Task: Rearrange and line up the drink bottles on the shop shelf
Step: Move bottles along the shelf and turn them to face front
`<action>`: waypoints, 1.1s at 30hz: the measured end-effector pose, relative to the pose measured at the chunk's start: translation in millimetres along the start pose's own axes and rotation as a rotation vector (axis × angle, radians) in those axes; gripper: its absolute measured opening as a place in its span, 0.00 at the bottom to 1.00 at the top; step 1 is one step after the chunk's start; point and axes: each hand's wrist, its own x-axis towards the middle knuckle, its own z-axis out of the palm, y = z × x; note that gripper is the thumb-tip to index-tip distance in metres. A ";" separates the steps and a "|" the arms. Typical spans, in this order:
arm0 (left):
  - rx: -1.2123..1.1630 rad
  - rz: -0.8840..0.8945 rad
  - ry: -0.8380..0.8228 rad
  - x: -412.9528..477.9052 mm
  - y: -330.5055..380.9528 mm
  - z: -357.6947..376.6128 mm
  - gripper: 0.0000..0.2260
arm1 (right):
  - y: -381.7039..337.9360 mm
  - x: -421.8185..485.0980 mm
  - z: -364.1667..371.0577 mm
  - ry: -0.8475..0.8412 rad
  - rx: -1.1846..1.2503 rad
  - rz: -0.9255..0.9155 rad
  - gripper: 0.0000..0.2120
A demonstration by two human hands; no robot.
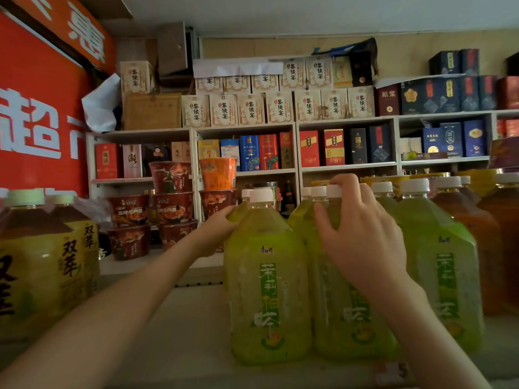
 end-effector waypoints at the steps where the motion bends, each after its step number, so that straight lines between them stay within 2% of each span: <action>1: -0.019 -0.013 -0.003 -0.1 0.7 1.6 0.31 | -0.3 -0.1 0.5 0.003 0.000 0.000 0.18; 3: -0.064 -0.056 0.008 3.2 0.5 6.4 0.31 | -0.1 -0.8 0.5 0.011 -0.005 0.002 0.19; 5: -0.160 -0.083 0.023 6.4 2.4 10.7 0.25 | -0.6 -1.7 0.9 0.016 -0.005 0.006 0.19; 8: -0.182 -0.071 0.043 8.6 9.1 7.6 0.12 | -0.5 -1.5 1.1 0.023 -0.004 0.007 0.17; 11: -0.082 -0.096 -0.096 2.8 20.3 3.6 0.16 | -0.7 -1.3 0.8 0.033 0.003 0.011 0.16; 13: -0.097 -0.138 -0.143 -1.9 25.9 7.8 0.20 | -1.5 -1.6 0.6 0.026 0.012 0.013 0.16; 16: -0.154 -0.182 -0.128 -15.4 36.4 19.5 0.15 | -1.1 -2.4 -0.4 0.017 0.024 0.013 0.15; 19: -0.187 -0.208 -0.124 -29.5 45.9 22.0 0.17 | -0.6 -3.5 -0.8 0.018 0.027 0.012 0.16; 23: -0.054 -0.289 0.072 -58.4 54.5 20.6 0.11 | -3.9 -6.8 -3.8 -0.031 -0.048 0.076 0.26; 27: 0.018 -0.141 0.271 -108.7 60.8 11.4 0.10 | -25.0 -19.2 -13.5 0.014 0.024 0.115 0.31; 29: 0.041 -0.052 0.318 -140.3 62.7 4.7 0.16 | -47.4 -26.8 -17.9 0.112 0.110 0.054 0.30; 31: 0.085 0.007 0.339 -171.7 63.0 -1.8 0.18 | -76.2 -36.7 -20.0 0.186 0.205 -0.037 0.28; 33: 0.135 0.054 0.358 -201.4 61.5 -8.3 0.18 | -105.2 -47.4 -19.3 0.181 0.300 -0.116 0.27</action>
